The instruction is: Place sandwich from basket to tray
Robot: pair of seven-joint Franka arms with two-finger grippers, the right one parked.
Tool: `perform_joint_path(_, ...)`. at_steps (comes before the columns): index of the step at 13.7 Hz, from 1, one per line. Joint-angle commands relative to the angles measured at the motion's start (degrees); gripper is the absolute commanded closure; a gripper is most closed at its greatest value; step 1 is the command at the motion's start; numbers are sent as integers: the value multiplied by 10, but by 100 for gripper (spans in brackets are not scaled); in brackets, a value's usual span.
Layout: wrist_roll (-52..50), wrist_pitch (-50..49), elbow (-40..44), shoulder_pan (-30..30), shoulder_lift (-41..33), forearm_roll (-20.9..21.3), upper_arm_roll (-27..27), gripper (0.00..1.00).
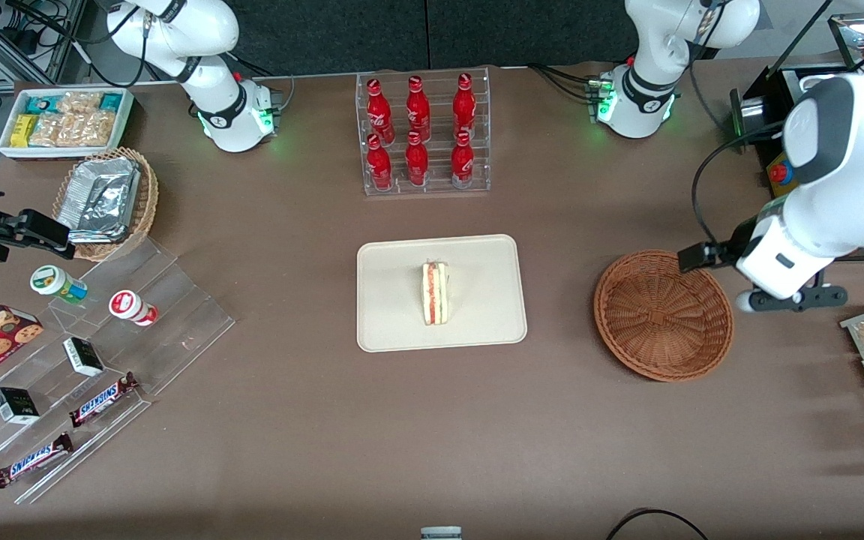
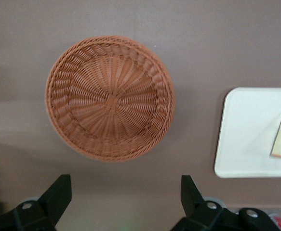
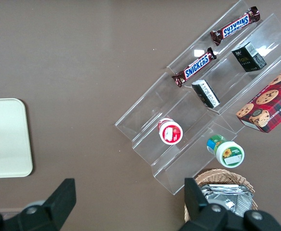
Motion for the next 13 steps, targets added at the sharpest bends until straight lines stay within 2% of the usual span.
perform_joint_path(1, 3, -29, -10, 106, -48, 27, -108, 0)
perform_joint_path(2, 6, -42, -10, 126, -59, 35, -126, 0)
perform_joint_path(5, 20, -79, -12, 132, -90, 59, -133, 0)
perform_joint_path(9, 48, -117, -10, 196, -125, 60, -177, 0)
perform_joint_path(13, 48, -121, -12, 230, -137, 62, -210, 0)
